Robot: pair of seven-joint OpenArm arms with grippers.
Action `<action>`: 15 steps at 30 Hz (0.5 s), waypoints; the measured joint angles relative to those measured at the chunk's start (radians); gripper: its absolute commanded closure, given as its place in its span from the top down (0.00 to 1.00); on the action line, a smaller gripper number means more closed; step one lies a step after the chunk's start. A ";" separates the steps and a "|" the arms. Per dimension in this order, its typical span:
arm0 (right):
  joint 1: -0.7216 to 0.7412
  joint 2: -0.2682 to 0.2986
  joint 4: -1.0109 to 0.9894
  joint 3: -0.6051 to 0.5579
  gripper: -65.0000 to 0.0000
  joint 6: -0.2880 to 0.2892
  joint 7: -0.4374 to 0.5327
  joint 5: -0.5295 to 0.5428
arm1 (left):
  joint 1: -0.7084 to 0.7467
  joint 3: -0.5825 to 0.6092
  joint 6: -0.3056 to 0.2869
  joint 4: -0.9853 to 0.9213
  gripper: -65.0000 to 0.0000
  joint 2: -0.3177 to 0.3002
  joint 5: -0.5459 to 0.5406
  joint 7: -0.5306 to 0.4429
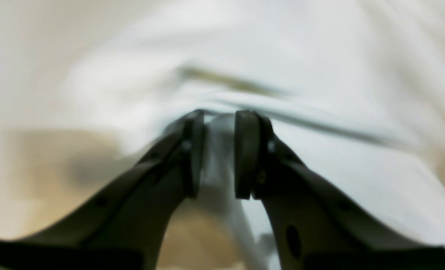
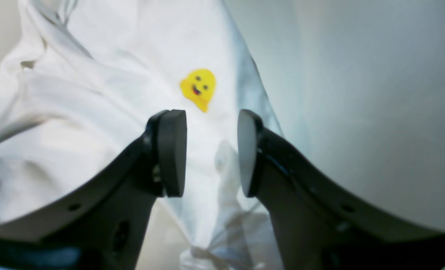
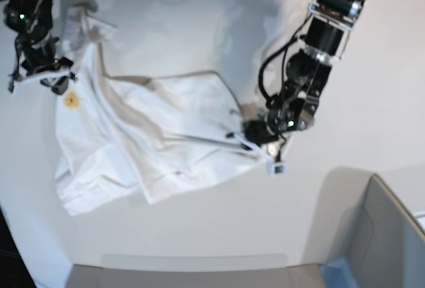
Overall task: Layout the t-shirt on the table in an organized manner, then fold the t-shirt properly
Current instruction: 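Pull the grasped fabric with the left gripper away from the right gripper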
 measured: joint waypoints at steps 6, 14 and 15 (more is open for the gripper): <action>-0.022 -0.002 0.000 0.000 0.35 0.004 -0.001 0.004 | -0.120 -0.106 0.066 -0.205 0.26 -0.101 0.103 -0.050; -0.011 0.001 0.000 -0.009 0.35 0.002 0.000 -0.003 | 0.011 -0.245 0.071 0.232 0.26 -0.111 0.093 0.153; -0.001 0.002 0.000 -0.008 0.35 0.001 0.000 -0.003 | 0.025 -0.245 0.060 0.287 0.26 -0.106 0.091 0.154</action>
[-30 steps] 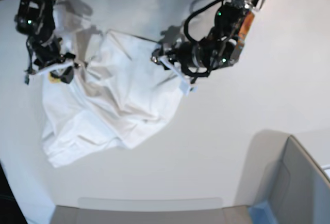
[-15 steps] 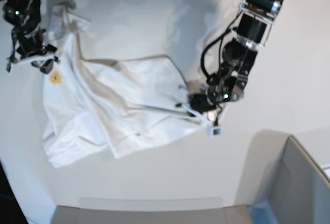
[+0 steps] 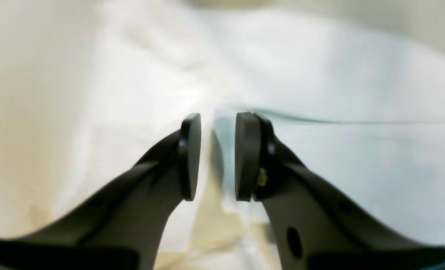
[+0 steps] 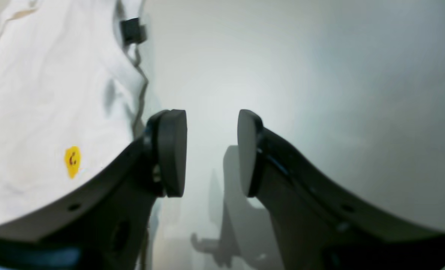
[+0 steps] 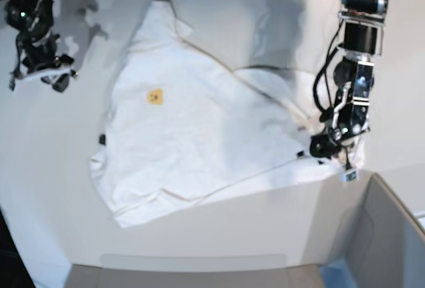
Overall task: Layout the t-shirt on the table in an organized manner, then fold the t-shirt properly
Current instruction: 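Pull the grasped fabric with the left gripper away from the right gripper, then hold the shirt corner with the left gripper, keeping it spread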
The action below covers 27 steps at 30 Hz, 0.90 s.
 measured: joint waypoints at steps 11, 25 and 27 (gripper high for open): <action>0.023 0.008 0.000 -0.070 0.35 0.002 0.000 -0.002 | 0.160 -0.166 0.016 0.313 0.26 0.023 0.009 0.257; 0.070 0.019 0.000 -0.148 0.35 0.003 -0.002 -0.002 | 0.337 -0.181 0.227 0.406 0.34 0.159 0.019 0.369; 0.070 0.031 0.000 -0.150 0.35 0.003 -0.001 0.002 | 0.328 -0.163 0.308 0.386 0.34 0.155 0.023 0.368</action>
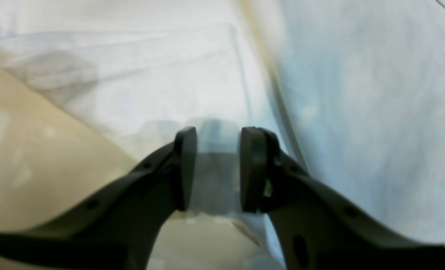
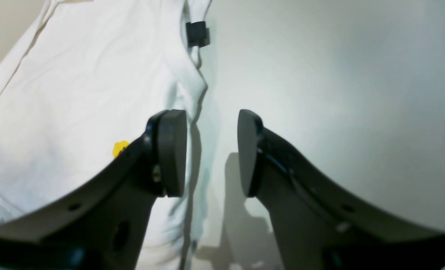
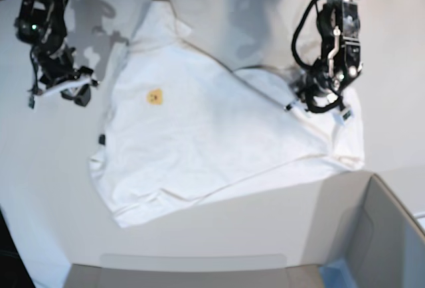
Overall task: Layout the t-shirt on the table in an organized manner, then fold the t-shirt properly
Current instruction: 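Hold the shirt corner with the left gripper, keeping it spread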
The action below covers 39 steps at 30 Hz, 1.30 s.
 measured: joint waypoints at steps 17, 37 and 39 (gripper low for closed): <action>-0.012 0.038 -0.006 0.009 0.35 0.000 0.002 -0.003 | -0.084 0.167 0.054 -0.047 0.36 -0.034 -0.002 0.000; -0.012 0.037 -0.010 0.008 0.35 0.000 0.002 -0.003 | -0.096 0.166 0.070 -0.153 0.35 -0.075 0.206 -0.021; -0.008 0.037 -0.010 0.008 0.35 0.000 0.001 -0.003 | -0.076 0.167 0.070 -0.132 0.35 -0.072 0.241 -0.018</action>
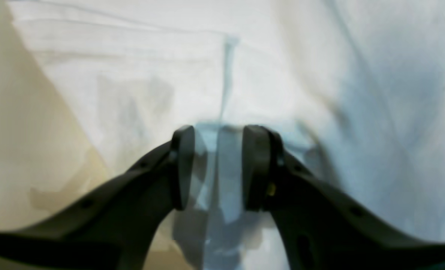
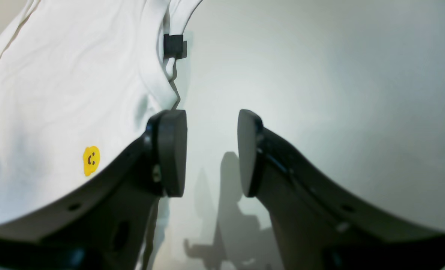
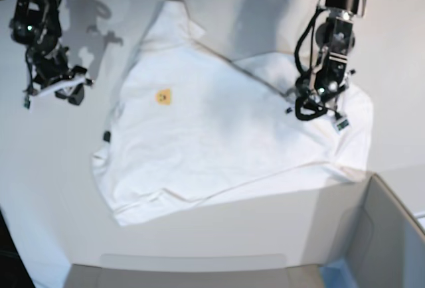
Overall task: Layout the t-shirt on the table in an organized manner, then fold the t-shirt properly
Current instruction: 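Hold the shirt corner with the left gripper, keeping it spread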
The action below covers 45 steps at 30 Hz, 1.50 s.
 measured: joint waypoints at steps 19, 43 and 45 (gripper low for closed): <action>0.014 0.000 -0.002 -0.001 0.35 0.000 0.000 0.000 | 0.038 -0.004 0.003 -0.037 0.35 0.002 0.164 -0.035; -0.022 -0.005 -0.003 -0.002 0.35 0.000 0.000 0.000 | 0.003 -0.072 -0.126 0.032 0.35 0.021 0.147 -0.071; -0.022 -0.003 -0.003 -0.003 0.35 0.000 0.000 0.000 | -0.021 -0.072 -0.129 -0.004 0.35 0.025 0.147 -0.084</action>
